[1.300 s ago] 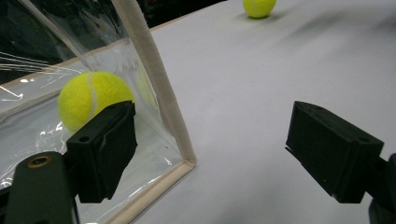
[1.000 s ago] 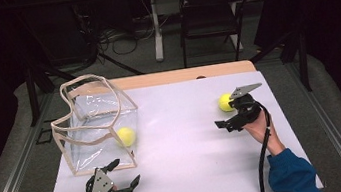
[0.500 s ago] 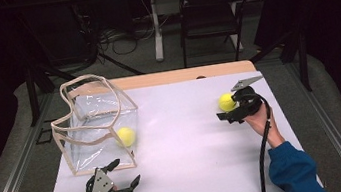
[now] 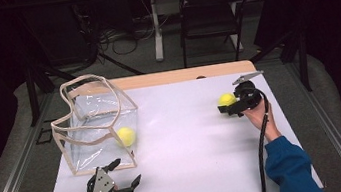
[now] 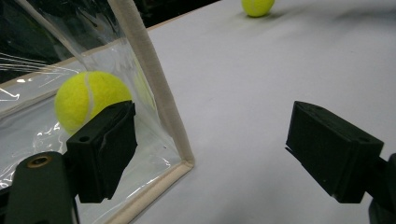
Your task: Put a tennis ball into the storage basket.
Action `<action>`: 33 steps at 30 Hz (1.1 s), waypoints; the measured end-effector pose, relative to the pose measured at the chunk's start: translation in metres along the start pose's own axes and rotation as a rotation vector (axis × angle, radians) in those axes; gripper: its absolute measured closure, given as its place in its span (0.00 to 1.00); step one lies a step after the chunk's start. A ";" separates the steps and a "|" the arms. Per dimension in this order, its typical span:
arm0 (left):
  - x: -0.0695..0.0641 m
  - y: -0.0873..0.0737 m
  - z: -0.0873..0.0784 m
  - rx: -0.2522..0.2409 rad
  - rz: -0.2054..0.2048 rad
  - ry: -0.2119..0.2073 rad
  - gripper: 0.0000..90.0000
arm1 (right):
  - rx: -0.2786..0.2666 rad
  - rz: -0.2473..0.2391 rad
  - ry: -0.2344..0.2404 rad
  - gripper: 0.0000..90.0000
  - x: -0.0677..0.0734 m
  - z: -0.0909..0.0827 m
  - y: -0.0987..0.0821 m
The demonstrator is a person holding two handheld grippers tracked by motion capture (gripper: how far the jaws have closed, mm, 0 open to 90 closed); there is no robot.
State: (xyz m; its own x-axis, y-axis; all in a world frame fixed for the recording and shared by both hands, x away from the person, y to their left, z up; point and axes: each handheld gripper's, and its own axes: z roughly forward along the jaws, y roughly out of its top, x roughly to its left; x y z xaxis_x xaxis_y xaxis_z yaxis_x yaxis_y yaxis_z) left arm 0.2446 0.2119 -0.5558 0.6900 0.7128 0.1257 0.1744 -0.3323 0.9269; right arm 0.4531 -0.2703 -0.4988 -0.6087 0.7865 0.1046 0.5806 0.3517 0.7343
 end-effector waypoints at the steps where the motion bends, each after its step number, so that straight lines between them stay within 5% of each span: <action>1: 0.001 0.000 0.000 -0.002 0.001 0.002 0.18 | 0.003 0.008 -0.002 0.00 -0.002 0.002 0.001; 33: 0.000 0.000 0.001 0.000 0.004 -0.006 0.18 | 0.159 0.056 -0.086 0.01 -0.027 0.048 -0.002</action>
State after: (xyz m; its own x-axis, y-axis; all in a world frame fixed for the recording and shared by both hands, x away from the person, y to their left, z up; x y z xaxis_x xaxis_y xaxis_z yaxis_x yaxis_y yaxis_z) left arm 0.2458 0.2110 -0.5561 0.6948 0.7080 0.1268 0.1719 -0.3347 0.9265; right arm 0.4939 -0.2680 -0.5356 -0.5286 0.8451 0.0796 0.6947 0.3768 0.6128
